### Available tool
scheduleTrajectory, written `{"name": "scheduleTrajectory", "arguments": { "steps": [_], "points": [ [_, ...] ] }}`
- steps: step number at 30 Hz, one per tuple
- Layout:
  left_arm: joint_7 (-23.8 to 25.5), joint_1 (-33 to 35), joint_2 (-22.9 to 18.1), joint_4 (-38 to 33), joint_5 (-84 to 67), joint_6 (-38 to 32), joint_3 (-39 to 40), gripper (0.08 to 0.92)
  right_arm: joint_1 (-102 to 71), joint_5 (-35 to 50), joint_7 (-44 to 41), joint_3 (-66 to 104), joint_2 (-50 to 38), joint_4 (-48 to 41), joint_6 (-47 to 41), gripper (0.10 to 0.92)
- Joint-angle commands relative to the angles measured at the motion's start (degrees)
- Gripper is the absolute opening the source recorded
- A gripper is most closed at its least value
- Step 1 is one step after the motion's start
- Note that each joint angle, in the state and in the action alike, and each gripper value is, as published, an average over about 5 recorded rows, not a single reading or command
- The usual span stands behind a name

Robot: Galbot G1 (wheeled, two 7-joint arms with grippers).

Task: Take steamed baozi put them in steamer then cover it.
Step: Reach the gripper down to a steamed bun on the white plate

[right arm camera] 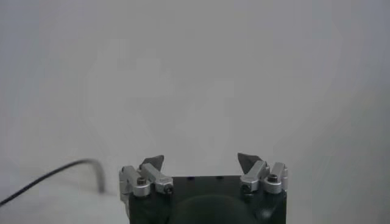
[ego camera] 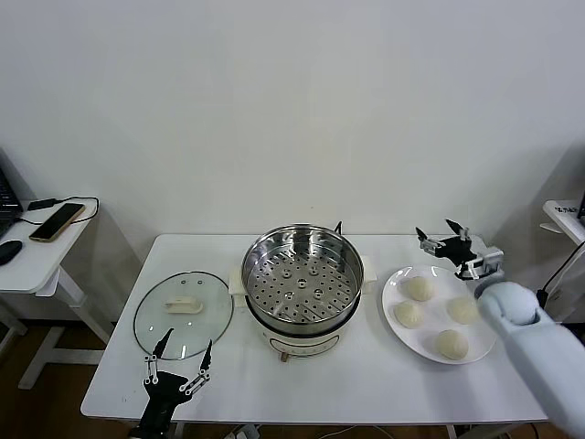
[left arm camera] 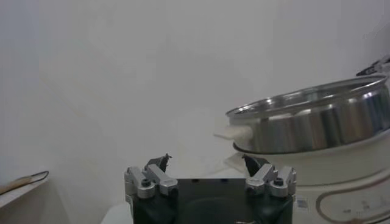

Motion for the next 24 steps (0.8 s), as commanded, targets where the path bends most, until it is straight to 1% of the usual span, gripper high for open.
{"name": "scheduleTrajectory", "arguments": {
  "steps": [1, 3, 7, 13, 19, 24],
  "points": [
    [-0.14, 0.06, -0.04, -0.73, -0.01, 0.15, 0.06, 0.823, 17.88, -10.50, -31.72, -15.97, -5.53, -11.19, -0.62, 0.823],
    [-0.31, 0.18, -0.15, -1.18, -0.01, 0.24, -0.01, 0.823, 21.62, -15.88, -37.22, -18.96, -4.62, -13.44, 0.18, 0.823],
    [-0.61, 0.54, -0.36, -1.95, -0.02, 0.31, -0.33, 0.823, 26.93, -24.20, -43.83, -23.57, -1.95, -17.08, 1.66, 0.823],
    [-0.96, 1.22, -0.57, -2.74, -0.10, 0.32, -0.77, 0.823, 32.02, -36.27, -49.44, -28.16, 2.94, -20.94, 3.59, 0.823],
    [-1.19, 1.54, -0.68, -2.78, -0.16, 0.32, -0.79, 0.823, 33.36, -42.32, -49.32, -29.47, 8.49, -25.95, 5.77, 0.823],
    [-1.34, 1.55, -0.63, -2.74, -0.23, 0.29, -0.80, 0.823, 32.53, -45.66, -46.19, -28.45, 12.32, -29.77, 6.93, 0.823]
  ]
}}
